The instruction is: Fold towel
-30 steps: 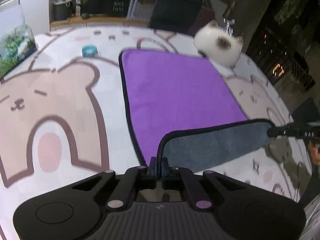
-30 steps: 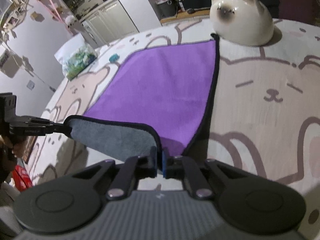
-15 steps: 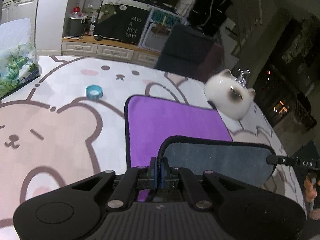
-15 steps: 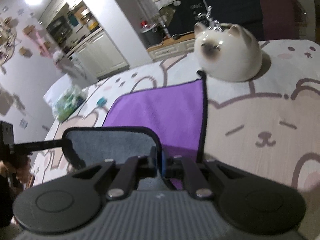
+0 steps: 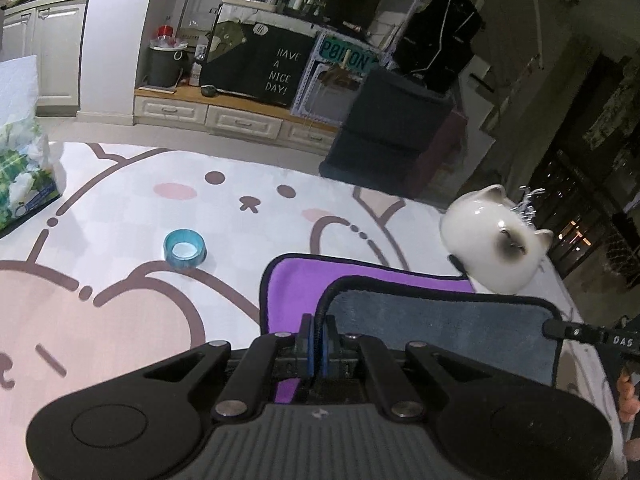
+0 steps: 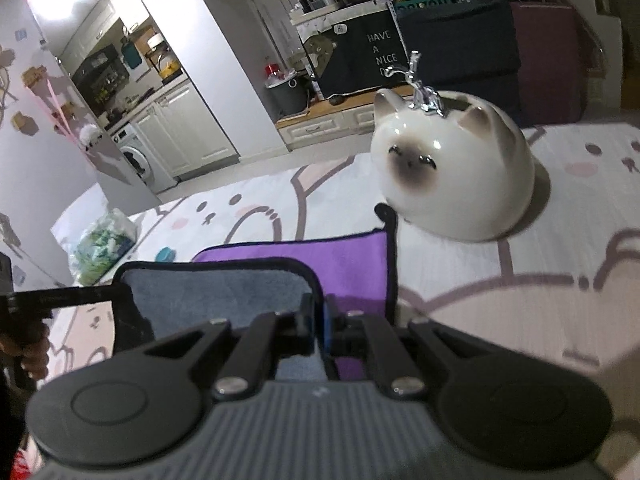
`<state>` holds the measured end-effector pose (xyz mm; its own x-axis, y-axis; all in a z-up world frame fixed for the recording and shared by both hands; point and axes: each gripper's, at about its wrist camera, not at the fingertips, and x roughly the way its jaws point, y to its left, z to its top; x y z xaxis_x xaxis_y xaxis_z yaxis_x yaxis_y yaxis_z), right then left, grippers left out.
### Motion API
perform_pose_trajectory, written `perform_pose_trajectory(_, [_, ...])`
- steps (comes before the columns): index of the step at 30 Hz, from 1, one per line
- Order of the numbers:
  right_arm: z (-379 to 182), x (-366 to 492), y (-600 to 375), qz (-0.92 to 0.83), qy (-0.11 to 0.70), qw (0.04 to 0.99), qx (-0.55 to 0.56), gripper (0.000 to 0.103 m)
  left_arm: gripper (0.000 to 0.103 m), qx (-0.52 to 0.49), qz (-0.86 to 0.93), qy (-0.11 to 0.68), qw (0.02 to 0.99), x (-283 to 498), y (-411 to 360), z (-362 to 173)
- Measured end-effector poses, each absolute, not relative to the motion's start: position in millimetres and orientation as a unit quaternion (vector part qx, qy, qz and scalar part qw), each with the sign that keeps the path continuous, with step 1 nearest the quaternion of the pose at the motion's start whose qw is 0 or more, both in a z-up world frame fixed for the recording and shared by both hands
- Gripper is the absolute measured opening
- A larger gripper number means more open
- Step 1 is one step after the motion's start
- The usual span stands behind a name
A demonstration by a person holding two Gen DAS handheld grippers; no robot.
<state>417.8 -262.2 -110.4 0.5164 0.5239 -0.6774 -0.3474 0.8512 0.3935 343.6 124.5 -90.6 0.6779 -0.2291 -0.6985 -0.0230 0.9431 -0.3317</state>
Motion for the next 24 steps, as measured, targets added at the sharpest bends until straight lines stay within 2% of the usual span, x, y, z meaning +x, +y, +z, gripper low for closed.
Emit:
perform_pose_trajectory(21, [-129.7,494.1,-221.5,0.205,0.445,0.871,0.042,0.006,0.004,-0.100,-0.042,0.431,0.896,422.7,119.1,-113.4])
perform_pose_trajectory(24, [-135.1,493.7,-217.7,0.201,0.440,0.874,0.035,0.009,0.006,-0.090,-0.033,0.436,0.895,426.0,115.6,-117.8])
